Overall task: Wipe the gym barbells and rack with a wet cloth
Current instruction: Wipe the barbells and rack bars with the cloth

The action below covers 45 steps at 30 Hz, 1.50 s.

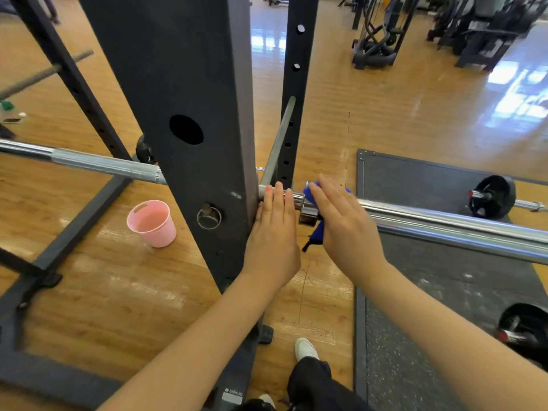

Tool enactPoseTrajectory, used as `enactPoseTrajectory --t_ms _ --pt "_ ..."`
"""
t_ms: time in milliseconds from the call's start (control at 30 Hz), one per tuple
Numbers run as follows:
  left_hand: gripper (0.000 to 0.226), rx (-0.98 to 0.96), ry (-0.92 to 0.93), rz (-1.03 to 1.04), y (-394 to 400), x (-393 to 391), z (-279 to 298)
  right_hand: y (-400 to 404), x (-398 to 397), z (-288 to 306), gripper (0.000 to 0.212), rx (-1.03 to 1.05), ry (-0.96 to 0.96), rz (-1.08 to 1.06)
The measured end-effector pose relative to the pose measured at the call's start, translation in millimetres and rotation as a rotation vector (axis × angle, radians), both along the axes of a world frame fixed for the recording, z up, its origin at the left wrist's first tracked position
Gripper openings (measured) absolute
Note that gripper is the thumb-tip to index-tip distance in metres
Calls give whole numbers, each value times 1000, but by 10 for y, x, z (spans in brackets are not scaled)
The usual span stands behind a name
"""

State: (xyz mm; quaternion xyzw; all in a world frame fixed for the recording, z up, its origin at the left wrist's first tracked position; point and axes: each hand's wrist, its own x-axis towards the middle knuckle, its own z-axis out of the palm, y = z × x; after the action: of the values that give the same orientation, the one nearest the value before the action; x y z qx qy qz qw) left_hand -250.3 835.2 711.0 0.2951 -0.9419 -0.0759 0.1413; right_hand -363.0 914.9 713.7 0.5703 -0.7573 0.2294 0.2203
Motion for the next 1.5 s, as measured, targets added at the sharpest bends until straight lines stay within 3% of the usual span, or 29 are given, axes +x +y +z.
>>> enactPoseTrajectory --t_ms 100,200,300,400,467,633,900,1100,1233,1500 --pt "89 -105 -12 13 11 -16 -29 257 -187 -58 56 24 24 -62" --pt "92 -217 -78 22 11 -24 -38 638 -395 -100 40 -83 30 -189" --pt "91 -261 -112 46 7 -36 -2 776 -410 2 44 -173 -69 -312" --pt "84 -204 -127 18 16 -83 18 447 -189 87 35 -198 -93 -231" --pt "84 -186 -136 19 12 -99 60 235 -33 -6 40 -115 -78 -165" --pt "93 -256 72 -52 89 -167 88 352 -193 -125 39 -115 -43 -139" --pt "84 -392 -60 -185 468 -466 120 643 -420 -114 38 -211 -44 -185" --pt "89 -290 -122 -119 727 -646 111 1079 -683 -134 38 -240 -74 -259" --pt "80 -240 -104 -95 898 -819 132 1493 -968 -147 38 -258 -80 -321" --pt "82 -192 -142 -172 1561 -1313 213 2127 -1414 -182 39 -269 -108 -368"
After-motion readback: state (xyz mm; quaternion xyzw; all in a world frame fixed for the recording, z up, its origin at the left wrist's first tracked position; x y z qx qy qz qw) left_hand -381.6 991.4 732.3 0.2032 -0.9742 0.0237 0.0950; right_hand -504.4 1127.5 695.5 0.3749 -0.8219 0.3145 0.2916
